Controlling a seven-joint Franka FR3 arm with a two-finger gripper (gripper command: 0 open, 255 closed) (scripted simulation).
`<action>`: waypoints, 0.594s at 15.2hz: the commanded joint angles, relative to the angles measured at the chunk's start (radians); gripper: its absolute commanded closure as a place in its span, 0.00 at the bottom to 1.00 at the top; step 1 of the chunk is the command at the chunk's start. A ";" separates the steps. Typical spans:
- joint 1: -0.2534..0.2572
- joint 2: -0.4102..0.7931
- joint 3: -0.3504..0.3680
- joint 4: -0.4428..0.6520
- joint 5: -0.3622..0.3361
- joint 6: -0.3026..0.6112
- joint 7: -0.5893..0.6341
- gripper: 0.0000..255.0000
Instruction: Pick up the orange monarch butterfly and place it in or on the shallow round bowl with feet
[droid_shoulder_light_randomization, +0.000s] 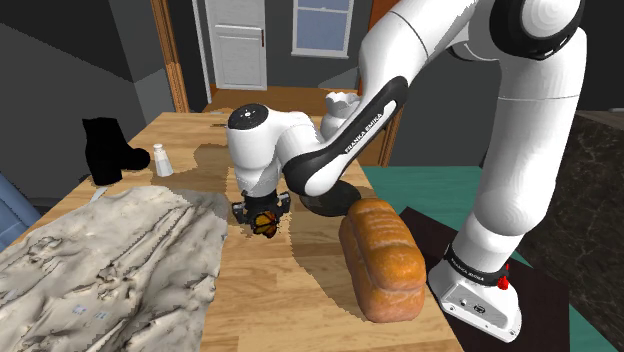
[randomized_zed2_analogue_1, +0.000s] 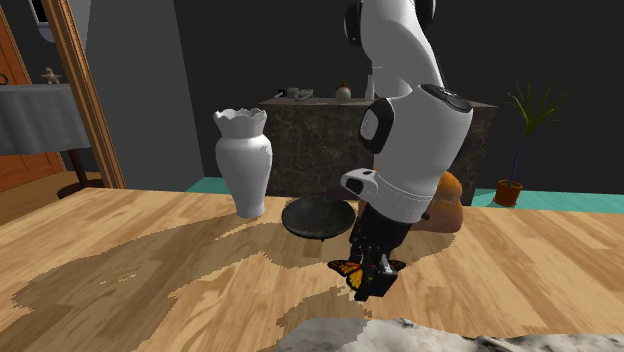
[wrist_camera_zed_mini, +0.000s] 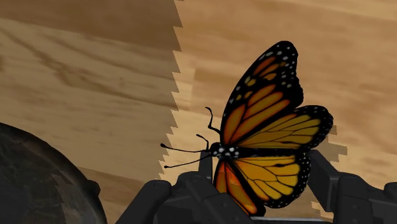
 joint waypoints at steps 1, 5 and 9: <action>-0.009 -0.023 0.012 0.002 0.028 -0.013 -0.022 1.00; -0.027 -0.070 0.033 0.010 0.085 -0.042 -0.069 1.00; -0.041 -0.116 0.050 0.022 0.141 -0.074 -0.115 1.00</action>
